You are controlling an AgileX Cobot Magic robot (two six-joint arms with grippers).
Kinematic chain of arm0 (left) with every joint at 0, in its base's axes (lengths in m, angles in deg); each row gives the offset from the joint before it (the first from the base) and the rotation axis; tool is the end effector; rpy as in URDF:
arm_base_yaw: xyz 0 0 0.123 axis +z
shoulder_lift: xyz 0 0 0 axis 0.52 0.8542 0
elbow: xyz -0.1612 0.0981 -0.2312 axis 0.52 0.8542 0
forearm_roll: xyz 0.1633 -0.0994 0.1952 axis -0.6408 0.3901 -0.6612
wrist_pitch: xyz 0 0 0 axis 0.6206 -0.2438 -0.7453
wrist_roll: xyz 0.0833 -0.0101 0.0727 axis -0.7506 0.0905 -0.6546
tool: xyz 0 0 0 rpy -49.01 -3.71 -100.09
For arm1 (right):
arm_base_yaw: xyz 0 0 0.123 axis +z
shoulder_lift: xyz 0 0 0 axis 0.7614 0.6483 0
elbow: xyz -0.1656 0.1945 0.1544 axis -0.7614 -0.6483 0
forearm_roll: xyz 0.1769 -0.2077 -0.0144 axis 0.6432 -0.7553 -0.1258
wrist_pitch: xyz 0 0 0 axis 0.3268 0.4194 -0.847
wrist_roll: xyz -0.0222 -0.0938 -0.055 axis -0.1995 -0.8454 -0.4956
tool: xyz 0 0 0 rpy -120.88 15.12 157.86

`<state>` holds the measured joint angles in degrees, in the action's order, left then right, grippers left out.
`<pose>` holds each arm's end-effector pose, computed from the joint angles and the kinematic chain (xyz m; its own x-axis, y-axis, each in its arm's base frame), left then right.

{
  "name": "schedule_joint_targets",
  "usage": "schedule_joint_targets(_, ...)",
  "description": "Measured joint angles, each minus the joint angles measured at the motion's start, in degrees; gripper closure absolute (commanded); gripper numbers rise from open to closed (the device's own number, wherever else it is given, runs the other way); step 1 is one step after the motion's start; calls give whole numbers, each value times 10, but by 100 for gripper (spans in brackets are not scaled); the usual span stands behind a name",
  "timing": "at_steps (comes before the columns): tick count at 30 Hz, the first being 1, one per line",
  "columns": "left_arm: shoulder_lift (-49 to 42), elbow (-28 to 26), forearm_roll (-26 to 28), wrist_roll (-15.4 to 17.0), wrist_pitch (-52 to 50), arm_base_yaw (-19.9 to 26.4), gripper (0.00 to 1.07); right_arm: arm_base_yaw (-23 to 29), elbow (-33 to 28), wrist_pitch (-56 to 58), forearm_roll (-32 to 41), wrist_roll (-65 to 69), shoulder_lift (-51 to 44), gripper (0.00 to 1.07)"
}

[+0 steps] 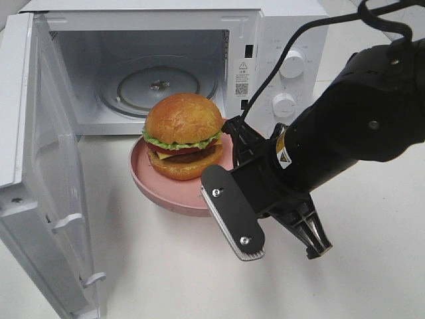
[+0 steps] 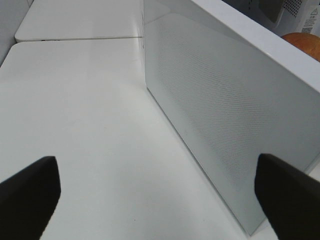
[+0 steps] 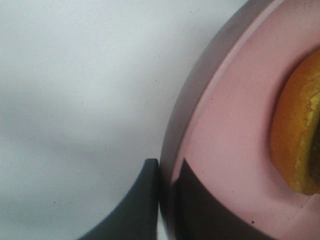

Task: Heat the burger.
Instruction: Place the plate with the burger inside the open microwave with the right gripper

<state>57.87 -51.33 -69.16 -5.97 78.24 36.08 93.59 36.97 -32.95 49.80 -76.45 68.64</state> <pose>0.0168 -0.0224 0.2874 -0.4016 0.0256 -0.9155 0.1372 0.9900 -0.0325 0.2414 0.2243 0.1649 0.5537 -0.8320 -0.0355 -0.7354 -0.4686 -0.4895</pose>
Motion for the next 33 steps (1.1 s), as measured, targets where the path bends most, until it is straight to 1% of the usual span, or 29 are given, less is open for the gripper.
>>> schedule_joint_targets(11,0,0,0,0,0,0,9,0,64,-6,0,40,56,107)
schedule_joint_targets(15,0,0,0,0,0,0,9,0,79,-7,0,47,66,107)
schedule_joint_targets(17,0,0,0,0,0,0,9,0,98,-7,0,54,77,107)
schedule_joint_targets(18,0,0,0,0,0,0,9,0,98,-7,0,54,77,107)
schedule_joint_targets(19,0,0,0,0,0,0,9,0,113,-7,-1,57,84,107)
schedule_joint_targets(20,0,0,0,0,0,0,9,0,113,-7,-1,57,84,107)
schedule_joint_targets(24,0,0,0,0,0,0,9,0,147,-9,-14,74,104,107)
schedule_joint_targets(33,0,0,0,0,0,0,9,0,189,-5,-26,86,140,107)
